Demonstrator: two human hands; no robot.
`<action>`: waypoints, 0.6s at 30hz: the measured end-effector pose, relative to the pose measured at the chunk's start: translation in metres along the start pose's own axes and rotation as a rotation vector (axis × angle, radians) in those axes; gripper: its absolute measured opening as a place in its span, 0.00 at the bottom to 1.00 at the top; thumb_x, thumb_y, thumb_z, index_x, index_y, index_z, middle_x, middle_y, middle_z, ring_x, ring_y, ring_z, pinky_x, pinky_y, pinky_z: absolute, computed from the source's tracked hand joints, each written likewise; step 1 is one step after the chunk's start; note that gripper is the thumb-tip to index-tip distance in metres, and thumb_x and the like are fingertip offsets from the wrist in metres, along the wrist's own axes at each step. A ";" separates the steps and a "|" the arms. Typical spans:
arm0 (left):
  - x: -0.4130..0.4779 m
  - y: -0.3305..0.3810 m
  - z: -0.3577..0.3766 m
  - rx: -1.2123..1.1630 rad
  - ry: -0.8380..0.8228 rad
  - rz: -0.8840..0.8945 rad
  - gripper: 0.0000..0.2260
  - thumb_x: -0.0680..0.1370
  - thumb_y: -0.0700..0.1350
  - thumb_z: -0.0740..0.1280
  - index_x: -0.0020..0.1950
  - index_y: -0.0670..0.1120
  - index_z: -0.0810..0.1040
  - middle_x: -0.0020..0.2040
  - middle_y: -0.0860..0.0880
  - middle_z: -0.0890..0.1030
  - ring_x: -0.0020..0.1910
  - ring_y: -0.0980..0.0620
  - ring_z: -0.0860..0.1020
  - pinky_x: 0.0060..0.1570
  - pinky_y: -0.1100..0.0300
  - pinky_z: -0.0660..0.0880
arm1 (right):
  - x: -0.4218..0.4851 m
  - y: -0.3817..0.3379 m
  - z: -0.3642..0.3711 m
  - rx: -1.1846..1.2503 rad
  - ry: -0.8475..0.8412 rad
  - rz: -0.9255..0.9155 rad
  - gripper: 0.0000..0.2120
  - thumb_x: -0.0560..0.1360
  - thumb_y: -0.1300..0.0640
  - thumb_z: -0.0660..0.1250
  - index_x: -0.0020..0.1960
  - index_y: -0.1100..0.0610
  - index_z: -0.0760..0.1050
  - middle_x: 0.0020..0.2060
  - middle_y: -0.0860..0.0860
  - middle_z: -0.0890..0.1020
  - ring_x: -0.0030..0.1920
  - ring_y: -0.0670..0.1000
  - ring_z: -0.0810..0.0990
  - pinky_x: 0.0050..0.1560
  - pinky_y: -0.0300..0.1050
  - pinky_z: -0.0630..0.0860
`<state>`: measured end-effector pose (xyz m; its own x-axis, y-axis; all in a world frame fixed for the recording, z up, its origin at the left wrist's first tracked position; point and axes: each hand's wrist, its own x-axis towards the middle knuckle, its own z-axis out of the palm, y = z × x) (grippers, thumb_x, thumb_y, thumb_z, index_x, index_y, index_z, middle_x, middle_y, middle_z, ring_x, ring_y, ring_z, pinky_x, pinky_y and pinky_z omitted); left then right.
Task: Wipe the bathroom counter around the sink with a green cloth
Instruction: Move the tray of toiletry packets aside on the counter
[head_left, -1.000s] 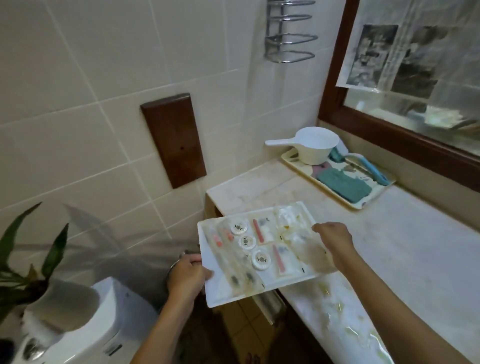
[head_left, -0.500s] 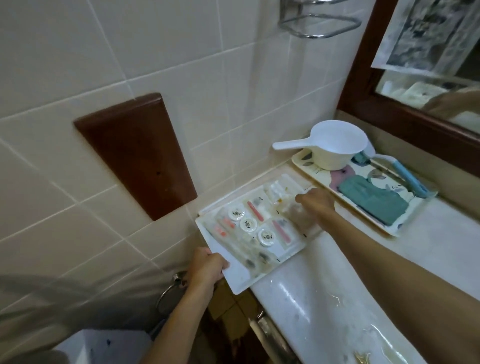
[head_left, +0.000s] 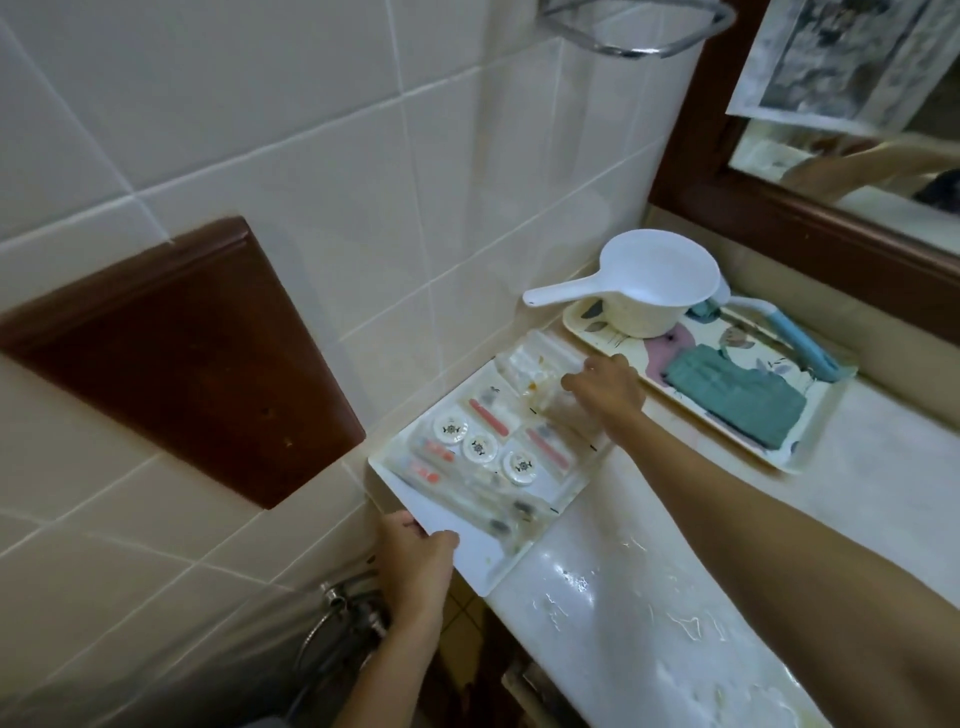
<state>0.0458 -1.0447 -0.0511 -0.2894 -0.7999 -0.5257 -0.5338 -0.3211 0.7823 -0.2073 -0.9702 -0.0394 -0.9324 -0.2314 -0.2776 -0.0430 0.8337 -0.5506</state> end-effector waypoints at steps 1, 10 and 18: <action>-0.001 -0.002 0.002 -0.024 0.022 -0.002 0.17 0.70 0.31 0.70 0.55 0.42 0.71 0.46 0.48 0.79 0.42 0.48 0.79 0.39 0.52 0.79 | -0.001 0.003 0.000 0.025 -0.001 -0.008 0.19 0.68 0.50 0.66 0.57 0.55 0.76 0.58 0.54 0.72 0.60 0.58 0.72 0.60 0.55 0.70; -0.046 -0.002 0.059 0.306 0.188 0.528 0.29 0.64 0.38 0.75 0.63 0.50 0.73 0.68 0.46 0.61 0.63 0.42 0.61 0.62 0.55 0.59 | -0.032 0.084 -0.047 0.104 0.280 -0.174 0.15 0.72 0.60 0.68 0.57 0.61 0.79 0.57 0.59 0.76 0.60 0.58 0.71 0.59 0.50 0.69; -0.056 -0.028 0.145 0.807 -0.482 1.177 0.20 0.71 0.52 0.60 0.59 0.52 0.80 0.68 0.52 0.74 0.66 0.53 0.69 0.58 0.54 0.76 | 0.011 0.150 -0.100 -0.368 0.234 -0.238 0.24 0.78 0.46 0.61 0.69 0.57 0.66 0.66 0.57 0.70 0.65 0.58 0.67 0.63 0.54 0.67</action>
<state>-0.0379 -0.9172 -0.0917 -0.9919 -0.1050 0.0718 -0.0527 0.8531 0.5191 -0.2602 -0.7974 -0.0467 -0.9351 -0.3532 0.0298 -0.3490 0.9030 -0.2506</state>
